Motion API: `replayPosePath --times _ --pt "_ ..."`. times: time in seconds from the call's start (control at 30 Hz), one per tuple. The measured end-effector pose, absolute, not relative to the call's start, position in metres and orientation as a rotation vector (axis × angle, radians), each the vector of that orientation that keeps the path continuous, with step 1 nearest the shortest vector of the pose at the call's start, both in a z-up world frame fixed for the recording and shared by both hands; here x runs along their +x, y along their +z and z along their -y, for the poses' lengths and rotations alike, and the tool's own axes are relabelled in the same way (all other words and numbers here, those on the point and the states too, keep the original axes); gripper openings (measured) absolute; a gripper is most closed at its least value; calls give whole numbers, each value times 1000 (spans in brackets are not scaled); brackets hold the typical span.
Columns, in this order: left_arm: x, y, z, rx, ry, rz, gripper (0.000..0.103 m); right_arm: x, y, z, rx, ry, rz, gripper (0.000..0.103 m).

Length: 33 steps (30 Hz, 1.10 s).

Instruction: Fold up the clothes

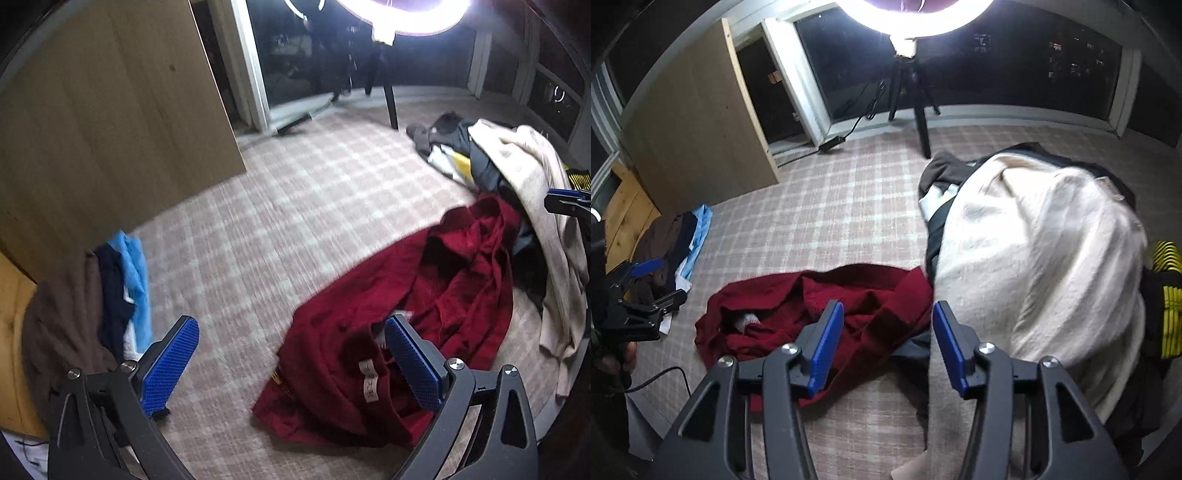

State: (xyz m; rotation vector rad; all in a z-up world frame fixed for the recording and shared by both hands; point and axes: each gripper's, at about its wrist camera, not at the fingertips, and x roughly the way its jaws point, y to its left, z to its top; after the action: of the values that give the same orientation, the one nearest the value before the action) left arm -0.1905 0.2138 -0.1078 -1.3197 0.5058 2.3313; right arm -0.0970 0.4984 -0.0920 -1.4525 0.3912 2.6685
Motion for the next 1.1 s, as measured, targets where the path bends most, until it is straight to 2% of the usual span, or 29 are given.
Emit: replayPosePath --times 0.3,0.33,0.37,0.4,0.43,0.5,0.6,0.8,0.9,1.07,1.1 --pt "-180 -158 -244 -1390 2189 -701 100 -122 -119 -495 -1516 2642 -291 50" --pt "-183 -164 -246 -1408 2176 -690 96 -125 -122 -498 -1525 2634 -290 50" --pt "-186 -169 -247 -1427 2164 -680 91 -127 -123 -500 -1528 2631 -290 50" --pt "-191 -174 -247 -1449 2128 -633 73 -129 -125 -502 -1533 2630 -285 50" --pt "-195 -179 -248 -1471 2091 -587 46 -132 -127 -504 -1545 2628 -273 50" --pt "-204 -186 -245 -1506 2037 -483 13 -138 -132 -506 -1570 2623 -242 50" --pt "-212 -180 -228 -1508 2040 -369 4 -145 -137 -508 -1605 2623 -196 50" --pt "-216 -132 -162 -1454 2204 -305 5 -165 -138 -504 -1630 2653 -122 50" --pt "-218 -131 -149 -1471 2222 -279 5 -182 -146 -500 -1690 2648 -63 50" --pt "-211 -144 -151 -1497 2193 -304 5 -193 -156 -487 -1824 2723 -150 50" --pt "-211 -145 -151 -1505 2188 -300 5 -197 -158 -482 -1822 2712 -73 50"
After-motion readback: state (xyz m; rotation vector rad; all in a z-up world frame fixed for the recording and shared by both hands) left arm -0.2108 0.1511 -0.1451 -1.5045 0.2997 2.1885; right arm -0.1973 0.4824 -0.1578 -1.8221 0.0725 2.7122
